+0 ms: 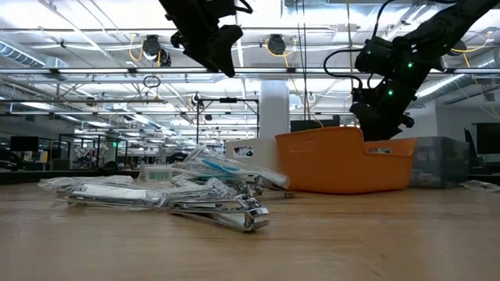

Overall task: Pick & Place Travel size toiletries
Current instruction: Put the blue toothbrush into the black bin

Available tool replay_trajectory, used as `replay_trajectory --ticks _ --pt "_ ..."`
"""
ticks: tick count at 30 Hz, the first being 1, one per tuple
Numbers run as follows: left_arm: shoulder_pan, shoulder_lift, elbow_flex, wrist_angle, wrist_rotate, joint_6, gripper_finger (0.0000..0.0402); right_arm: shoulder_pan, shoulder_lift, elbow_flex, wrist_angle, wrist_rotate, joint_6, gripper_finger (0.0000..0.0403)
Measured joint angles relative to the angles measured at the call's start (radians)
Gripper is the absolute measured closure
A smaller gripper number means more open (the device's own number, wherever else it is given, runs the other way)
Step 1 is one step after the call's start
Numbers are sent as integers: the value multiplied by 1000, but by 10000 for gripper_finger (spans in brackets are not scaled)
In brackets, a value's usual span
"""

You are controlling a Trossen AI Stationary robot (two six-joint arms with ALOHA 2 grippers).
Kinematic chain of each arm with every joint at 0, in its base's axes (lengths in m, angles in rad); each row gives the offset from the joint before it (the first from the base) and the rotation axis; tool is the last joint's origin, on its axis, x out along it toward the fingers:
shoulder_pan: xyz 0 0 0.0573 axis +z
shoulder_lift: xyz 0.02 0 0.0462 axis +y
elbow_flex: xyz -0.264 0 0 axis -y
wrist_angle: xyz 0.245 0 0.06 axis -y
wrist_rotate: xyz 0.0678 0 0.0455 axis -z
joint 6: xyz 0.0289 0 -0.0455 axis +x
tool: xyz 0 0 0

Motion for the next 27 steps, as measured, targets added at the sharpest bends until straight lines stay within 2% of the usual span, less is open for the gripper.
replay_trajectory --ticks 6,9,16,22,27 --pt "0 0 0 0 0 0 144 0 -22 0 -2 0 -37 338" --pt "0 0 0 0 0 -6 144 0 -37 0 -17 2 -53 364" --pt "0 0 0 -1 0 -6 144 2 -166 0 -172 64 35 365" --pt "0 0 0 -1 0 -6 144 2 -329 0 -408 165 184 366" --pt "0 0 0 0 0 2 144 2 -405 0 -546 161 261 333"
